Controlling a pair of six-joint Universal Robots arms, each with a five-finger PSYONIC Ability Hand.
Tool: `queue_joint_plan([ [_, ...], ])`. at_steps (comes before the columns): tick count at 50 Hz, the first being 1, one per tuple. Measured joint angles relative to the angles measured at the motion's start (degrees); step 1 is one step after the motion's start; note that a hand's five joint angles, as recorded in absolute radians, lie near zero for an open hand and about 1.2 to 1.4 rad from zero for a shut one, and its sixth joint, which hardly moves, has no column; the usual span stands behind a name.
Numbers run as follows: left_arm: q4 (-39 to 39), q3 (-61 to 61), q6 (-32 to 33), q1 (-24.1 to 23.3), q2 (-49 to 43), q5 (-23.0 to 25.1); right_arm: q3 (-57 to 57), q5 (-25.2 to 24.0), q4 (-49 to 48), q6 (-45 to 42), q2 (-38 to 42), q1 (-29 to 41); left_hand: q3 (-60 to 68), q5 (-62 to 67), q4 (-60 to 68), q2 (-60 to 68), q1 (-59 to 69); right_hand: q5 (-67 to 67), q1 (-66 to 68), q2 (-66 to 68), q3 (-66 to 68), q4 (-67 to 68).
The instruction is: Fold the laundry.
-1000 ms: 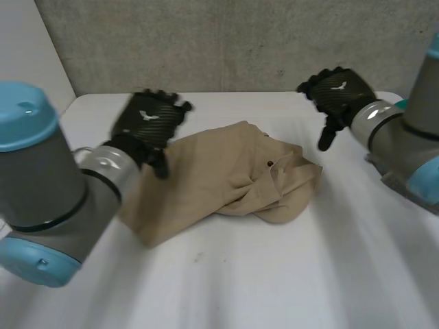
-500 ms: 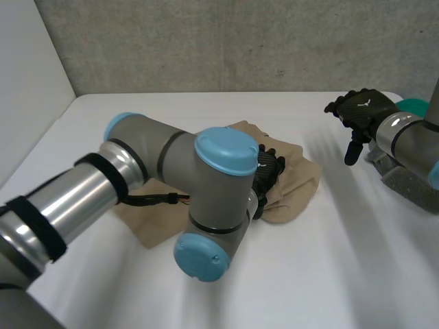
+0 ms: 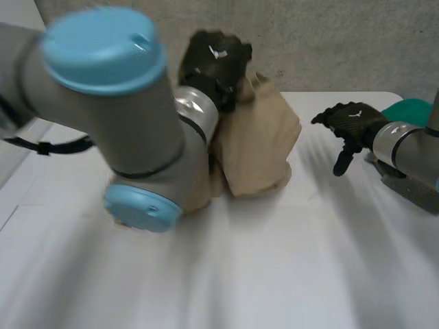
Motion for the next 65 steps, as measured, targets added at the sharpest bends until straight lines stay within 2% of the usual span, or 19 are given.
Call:
queue_joint_plan([
  [3, 0.46, -1.11, -0.37, 0.94, 2.21, 1.30, 1.50, -1.85, -0.26, 4.50, -0.04, 1.30, 0.00, 0.00, 0.00, 0.00, 0.00, 0.00, 0.00, 0.00, 0.00, 0.00],
  [6, 0.47, -1.94, -1.29, 2.04, 4.20, 2.45, 4.32, -3.63, -3.42, 12.74, 0.27, 4.29, 0.00, 0.00, 0.00, 0.01, 0.00, 0.00, 0.00, 0.00, 0.00, 0.00],
  [15, -0.29, -1.62, -3.09, 2.95, 5.03, 2.26, 9.03, -4.27, -13.80, 32.47, 3.64, 14.71, 0.00, 0.00, 0.01, 0.00, 0.00, 0.10, 0.10, 0.11, 0.12, 0.09],
  [17, -0.35, -1.52, -3.24, 3.00, 4.96, 2.01, 9.17, -4.13, -14.54, 35.29, 4.31, 16.56, 0.00, 0.00, 0.02, 0.00, 0.00, 12.16, 13.23, 13.71, 13.56, 12.01],
  [21, -0.42, -1.56, -3.54, 3.40, 5.17, 1.36, 8.42, -2.36, -15.70, 39.42, 4.73, 18.32, 0.27, 0.00, 0.21, 0.27, 0.00, 49.85, 46.89, 52.98, 51.91, 51.71],
  [23, -0.42, -1.67, -3.75, 3.77, 5.47, 1.12, 7.66, -0.55, -16.43, 40.14, 4.28, 18.04, 0.27, 0.00, 0.21, 0.27, 0.00, 53.80, 50.69, 55.81, 55.38, 55.52],
  [29, -0.21, -2.12, -6.81, 6.86, 7.88, 0.41, 3.12, 8.19, -20.27, 36.08, -1.81, 14.11, 0.27, 0.00, 0.22, 0.28, 0.00, 54.91, 50.70, 55.84, 56.01, 56.32],
  [34, 0.18, -1.98, -13.09, 10.63, 9.74, 0.48, -2.26, 11.67, -22.00, 30.64, -7.61, 11.87, 0.27, 0.00, 0.22, 0.28, 0.00, 55.10, 50.70, 55.84, 56.01, 56.33],
  [43, 0.15, -4.95, -28.53, 16.39, 7.92, 2.56, -8.87, 12.62, -19.18, 26.76, -10.81, 12.28, 0.28, 0.00, 0.22, 0.28, 0.00, 55.47, 51.51, 55.84, 56.01, 56.39],
  [49, -0.03, -10.22, -33.16, 18.07, 3.63, 3.86, -6.30, 12.36, -17.45, 25.56, -8.71, 14.02, -0.91, -0.48, -0.73, -0.98, -0.58, 55.47, 51.51, 55.84, 56.02, 56.40],
  [52, -0.23, -14.28, -34.16, 18.89, 0.11, 4.73, -2.14, 12.12, -17.29, 23.91, -5.91, 15.76, -20.51, -18.39, -21.31, -22.23, -20.68, 55.46, 51.51, 55.84, 56.02, 56.41],
  [53, -0.36, -15.17, -34.21, 19.03, -0.66, 4.98, -1.17, 12.06, -17.34, 23.45, -5.16, 16.15, -20.51, -18.39, -21.31, -22.23, -20.68, 55.46, 51.67, 55.84, 56.02, 56.41],
  [54, -0.49, -16.19, -34.22, 19.19, -1.58, 5.34, -0.12, 11.99, -17.39, 22.89, -4.24, 16.60, -32.39, -30.41, -33.42, -33.24, -32.64, 55.46, 51.80, 55.84, 56.02, 56.41],
  [58, -1.85, -19.41, -33.86, 19.93, -4.30, 6.71, 3.33, 11.95, -17.76, 20.21, 0.22, 18.53, -43.94, -42.44, -45.25, -44.49, -41.89, 55.47, 51.87, 55.84, 56.19, 56.42],
  [61, -3.19, -20.39, -33.48, 20.67, -4.70, 7.11, 4.02, 12.31, -17.76, 18.74, 2.57, 19.52, -49.31, -48.02, -50.47, -49.87, -47.15, 38.50, 37.78, 39.14, 39.59, 39.69],
  [63, -4.62, -20.67, -33.06, 21.65, -3.88, 7.10, 3.69, 13.13, -17.54, 17.70, 3.79, 20.08, -53.56, -51.88, -54.55, -54.24, -51.66, 21.24, 20.75, 21.71, 22.94, 22.74],
  [65, -5.61, -20.67, -32.66, 22.44, -2.51, 6.97, 2.99, 14.08, -17.17, 17.06, 4.00, 20.31, -55.45, -52.55, -56.84, -56.32, -53.33, 13.43, 13.75, 14.45, 15.41, 15.28],
])
